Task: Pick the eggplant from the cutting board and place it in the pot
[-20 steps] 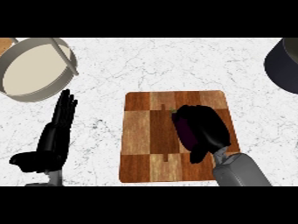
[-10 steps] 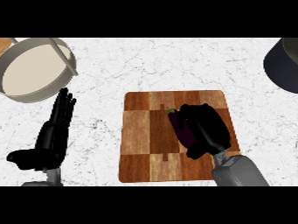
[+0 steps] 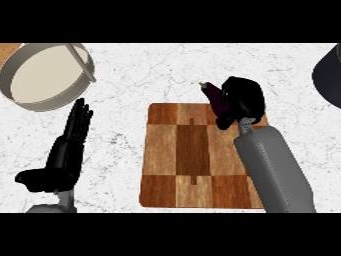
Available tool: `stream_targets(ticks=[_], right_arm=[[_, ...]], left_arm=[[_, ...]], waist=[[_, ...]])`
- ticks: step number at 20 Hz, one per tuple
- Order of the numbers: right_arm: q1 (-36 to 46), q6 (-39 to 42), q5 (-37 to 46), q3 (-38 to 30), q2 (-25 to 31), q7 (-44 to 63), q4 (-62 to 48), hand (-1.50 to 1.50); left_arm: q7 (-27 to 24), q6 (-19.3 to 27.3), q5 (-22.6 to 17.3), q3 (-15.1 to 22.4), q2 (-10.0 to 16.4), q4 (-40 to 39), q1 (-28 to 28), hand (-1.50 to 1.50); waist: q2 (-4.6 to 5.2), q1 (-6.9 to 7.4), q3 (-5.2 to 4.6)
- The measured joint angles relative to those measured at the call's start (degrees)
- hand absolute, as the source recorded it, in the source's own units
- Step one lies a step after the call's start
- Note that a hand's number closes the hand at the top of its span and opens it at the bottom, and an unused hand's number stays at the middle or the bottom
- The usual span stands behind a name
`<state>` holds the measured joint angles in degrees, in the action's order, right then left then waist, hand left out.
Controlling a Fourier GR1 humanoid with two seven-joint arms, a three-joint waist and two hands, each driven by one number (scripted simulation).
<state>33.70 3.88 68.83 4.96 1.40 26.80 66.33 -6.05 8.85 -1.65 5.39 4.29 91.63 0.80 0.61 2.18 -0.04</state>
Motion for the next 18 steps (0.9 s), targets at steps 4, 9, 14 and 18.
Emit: stream_targets(ticks=[4,9,14,18], right_arm=[[8.5,-5.5,2.7,-2.1,-0.7,5.3,-6.0,1.5],[14.4,-10.8,7.0,-1.7,-0.1,10.3,-7.4,1.5],[17.7,-9.1,12.6,-0.8,-0.1,18.8,-5.3,1.5],[17.1,-8.4,14.3,-2.2,2.4,21.4,-3.3,1.5]], left_arm=[[-1.0,0.2,0.2,-0.5,-0.3,-1.5,0.5,0.0],[-0.6,0.7,0.5,-0.4,-0.9,-1.7,0.4,0.0],[-1.0,0.3,0.2,-1.3,-0.1,-1.1,-0.9,0.0],[-0.4,0.2,0.0,-1.8,0.0,-0.3,-1.0,0.0]], waist=[[-0.1,-0.34,0.03],[-0.39,-1.01,0.02],[-0.64,-1.62,0.01],[-0.66,-1.89,0.03]])
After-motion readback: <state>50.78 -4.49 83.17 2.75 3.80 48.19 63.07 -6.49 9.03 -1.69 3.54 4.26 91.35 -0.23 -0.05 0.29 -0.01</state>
